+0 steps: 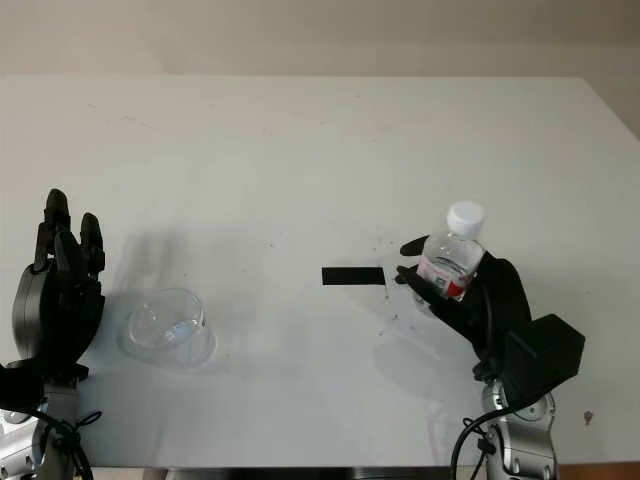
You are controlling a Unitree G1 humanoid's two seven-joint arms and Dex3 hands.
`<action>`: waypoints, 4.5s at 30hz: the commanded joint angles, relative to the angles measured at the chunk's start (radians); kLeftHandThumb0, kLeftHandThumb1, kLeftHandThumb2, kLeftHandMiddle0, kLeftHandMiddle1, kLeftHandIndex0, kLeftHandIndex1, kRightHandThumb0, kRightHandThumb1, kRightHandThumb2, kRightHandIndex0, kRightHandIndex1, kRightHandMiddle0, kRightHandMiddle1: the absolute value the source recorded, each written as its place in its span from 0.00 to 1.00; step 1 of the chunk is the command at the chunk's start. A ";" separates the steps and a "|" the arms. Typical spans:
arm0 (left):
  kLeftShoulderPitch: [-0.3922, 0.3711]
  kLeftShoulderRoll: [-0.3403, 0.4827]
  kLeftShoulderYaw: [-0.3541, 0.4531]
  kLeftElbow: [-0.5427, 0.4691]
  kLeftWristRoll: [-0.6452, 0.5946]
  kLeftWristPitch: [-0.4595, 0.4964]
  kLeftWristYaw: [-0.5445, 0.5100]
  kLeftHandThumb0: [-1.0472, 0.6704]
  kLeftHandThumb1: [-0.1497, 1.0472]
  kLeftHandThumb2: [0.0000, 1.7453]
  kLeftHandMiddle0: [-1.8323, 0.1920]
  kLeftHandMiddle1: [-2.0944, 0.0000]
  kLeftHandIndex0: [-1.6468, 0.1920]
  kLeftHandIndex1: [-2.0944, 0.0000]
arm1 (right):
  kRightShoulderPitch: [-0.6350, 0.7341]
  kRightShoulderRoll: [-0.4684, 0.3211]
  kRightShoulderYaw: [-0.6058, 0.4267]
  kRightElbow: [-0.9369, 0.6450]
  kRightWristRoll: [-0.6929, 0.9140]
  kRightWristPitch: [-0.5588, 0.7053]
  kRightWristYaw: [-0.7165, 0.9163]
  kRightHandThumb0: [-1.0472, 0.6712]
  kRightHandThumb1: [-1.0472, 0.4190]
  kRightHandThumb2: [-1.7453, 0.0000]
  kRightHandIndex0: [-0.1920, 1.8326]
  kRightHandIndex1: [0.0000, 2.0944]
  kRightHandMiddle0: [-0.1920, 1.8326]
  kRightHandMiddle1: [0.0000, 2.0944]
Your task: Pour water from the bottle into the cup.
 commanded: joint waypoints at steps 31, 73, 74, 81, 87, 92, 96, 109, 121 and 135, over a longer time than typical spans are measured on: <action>0.071 -0.037 -0.035 -0.114 0.026 0.001 0.027 0.17 1.00 0.28 1.00 0.99 1.00 1.00 | -0.584 -0.079 0.375 0.242 -0.612 -0.248 -0.213 0.36 0.00 0.75 0.65 1.00 0.43 1.00; 0.049 -0.069 -0.070 -0.096 0.059 0.000 0.064 0.15 1.00 0.24 0.99 0.97 0.99 0.99 | -0.892 -0.057 0.724 0.496 -1.089 -0.388 -0.761 0.32 0.00 0.83 0.70 1.00 0.53 1.00; 0.050 -0.070 -0.072 -0.097 0.061 -0.001 0.064 0.15 1.00 0.24 0.99 0.97 0.99 0.99 | -0.896 -0.058 0.729 0.495 -1.100 -0.390 -0.774 0.32 0.00 0.84 0.71 1.00 0.54 1.00; 0.047 -0.081 -0.075 -0.099 0.056 -0.004 0.067 0.15 1.00 0.23 0.99 0.97 0.99 0.98 | -0.932 -0.094 0.776 0.491 -1.197 -0.402 -0.870 0.32 0.00 0.93 0.69 1.00 0.49 1.00; 0.042 -0.081 -0.080 -0.086 0.077 -0.020 0.076 0.15 1.00 0.24 0.99 0.97 0.99 0.98 | -0.960 -0.154 0.846 0.498 -1.335 -0.382 -1.049 0.29 0.00 0.88 0.68 1.00 0.48 1.00; 0.035 -0.092 -0.085 -0.077 0.065 -0.025 0.069 0.16 1.00 0.24 0.99 0.97 0.99 0.98 | -0.987 -0.189 0.887 0.517 -1.383 -0.397 -1.150 0.29 0.00 0.83 0.70 1.00 0.46 1.00; 0.028 -0.097 -0.089 -0.070 0.069 -0.031 0.069 0.17 1.00 0.25 0.99 0.97 0.99 0.98 | -0.995 -0.210 0.904 0.517 -1.403 -0.392 -1.187 0.29 0.00 0.82 0.70 1.00 0.47 1.00; 0.016 -0.103 -0.093 -0.044 0.070 -0.051 0.063 0.17 1.00 0.26 0.99 0.98 1.00 0.99 | -0.994 -0.200 0.908 0.515 -1.380 -0.384 -1.184 0.29 0.00 0.83 0.68 1.00 0.46 1.00; 0.029 -0.104 -0.089 -0.055 0.074 -0.045 0.077 0.16 1.00 0.27 0.99 0.97 1.00 0.99 | -0.948 -0.153 0.844 0.523 -1.206 -0.381 -1.053 0.29 0.00 0.88 0.70 1.00 0.48 1.00; 0.024 -0.100 -0.071 -0.024 0.056 -0.066 0.061 0.16 1.00 0.26 1.00 0.98 1.00 0.99 | -0.676 -0.047 0.410 0.450 -0.185 -0.162 -0.113 0.36 0.00 0.76 0.60 1.00 0.45 1.00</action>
